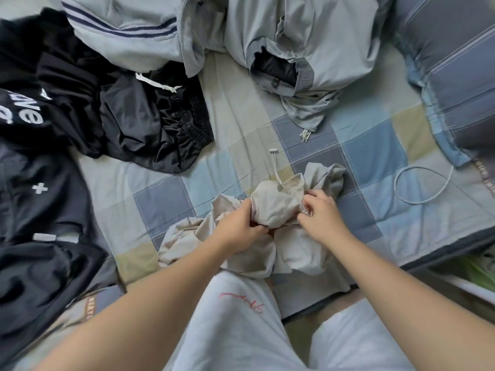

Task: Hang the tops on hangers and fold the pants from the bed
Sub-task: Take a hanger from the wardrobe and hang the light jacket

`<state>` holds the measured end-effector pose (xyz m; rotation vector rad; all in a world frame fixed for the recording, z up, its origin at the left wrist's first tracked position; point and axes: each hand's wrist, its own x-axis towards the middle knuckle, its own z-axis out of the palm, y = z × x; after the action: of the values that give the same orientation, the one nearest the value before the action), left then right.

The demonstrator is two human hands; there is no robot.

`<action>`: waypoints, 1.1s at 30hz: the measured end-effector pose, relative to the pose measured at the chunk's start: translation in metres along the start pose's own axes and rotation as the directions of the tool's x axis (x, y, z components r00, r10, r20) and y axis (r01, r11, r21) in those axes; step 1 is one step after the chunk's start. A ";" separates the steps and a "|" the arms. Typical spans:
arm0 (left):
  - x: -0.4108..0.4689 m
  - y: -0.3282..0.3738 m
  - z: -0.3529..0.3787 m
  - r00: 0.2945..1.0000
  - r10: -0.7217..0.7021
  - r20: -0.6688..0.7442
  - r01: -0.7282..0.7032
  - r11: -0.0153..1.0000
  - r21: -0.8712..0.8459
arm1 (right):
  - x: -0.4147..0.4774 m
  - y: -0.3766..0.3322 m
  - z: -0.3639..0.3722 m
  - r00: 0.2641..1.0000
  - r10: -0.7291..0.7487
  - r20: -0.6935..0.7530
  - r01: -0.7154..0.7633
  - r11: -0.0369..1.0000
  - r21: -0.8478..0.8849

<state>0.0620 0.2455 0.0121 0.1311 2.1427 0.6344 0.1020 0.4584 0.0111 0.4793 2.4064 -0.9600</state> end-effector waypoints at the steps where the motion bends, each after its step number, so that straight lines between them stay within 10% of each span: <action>1: -0.013 0.010 -0.002 0.999 0.025 -0.027 -0.026 0.999 -0.024 | -0.013 0.001 -0.011 0.998 -0.051 -0.042 0.051 0.999 -0.003; 7: -0.117 0.082 -0.007 0.949 0.078 -0.305 -0.117 0.987 -0.114 | -0.122 -0.017 -0.102 0.932 -0.318 -0.174 0.329 0.944 0.037; 21: -0.337 0.200 -0.117 0.436 0.183 -0.881 -0.399 0.917 -0.007 | -0.309 -0.185 -0.259 0.818 -0.564 -0.109 0.516 0.639 0.570; 27: -0.435 0.194 -0.177 0.499 0.096 -0.861 -0.724 0.592 -0.353 | -0.360 -0.278 -0.284 0.741 -0.652 -0.162 0.597 0.529 0.603; 33: -0.520 0.151 -0.229 0.489 0.123 -0.864 -0.768 0.530 -0.359 | -0.398 -0.350 -0.268 0.628 -0.728 -0.275 0.735 0.437 0.519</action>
<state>0.1833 0.1232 0.5744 0.0469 2.4082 2.2418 0.1688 0.3547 0.5917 -0.4803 2.2534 -2.1315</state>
